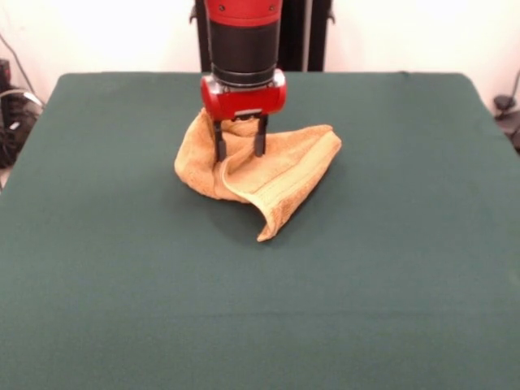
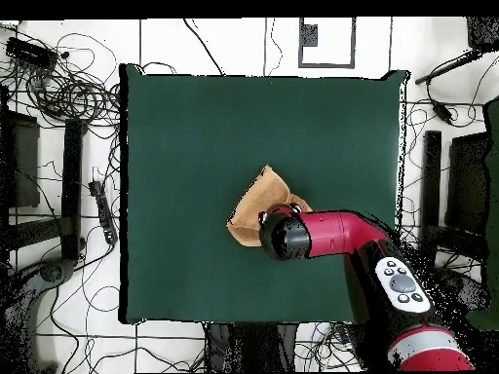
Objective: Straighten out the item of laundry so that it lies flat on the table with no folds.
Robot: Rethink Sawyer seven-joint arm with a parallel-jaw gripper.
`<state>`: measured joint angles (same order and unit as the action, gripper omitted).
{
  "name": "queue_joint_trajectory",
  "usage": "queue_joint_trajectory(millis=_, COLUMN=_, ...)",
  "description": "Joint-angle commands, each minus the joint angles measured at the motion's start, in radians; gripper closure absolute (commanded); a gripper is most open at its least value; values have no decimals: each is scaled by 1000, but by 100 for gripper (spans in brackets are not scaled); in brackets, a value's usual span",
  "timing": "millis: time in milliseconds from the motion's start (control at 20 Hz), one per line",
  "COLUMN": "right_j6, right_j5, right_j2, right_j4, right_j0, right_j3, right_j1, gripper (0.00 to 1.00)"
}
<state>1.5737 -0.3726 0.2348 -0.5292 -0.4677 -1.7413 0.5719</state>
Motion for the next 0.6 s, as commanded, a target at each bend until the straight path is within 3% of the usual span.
queue_joint_trajectory(millis=50, right_j6=61, right_j5=-36, right_j2=40, right_j4=20, right_j0=-16, right_j3=-28, right_j1=-39, gripper=0)
queue_joint_trajectory(millis=600, right_j6=36, right_j5=-56, right_j2=49, right_j4=7, right_j0=-27, right_j3=-19, right_j1=-42, gripper=0)
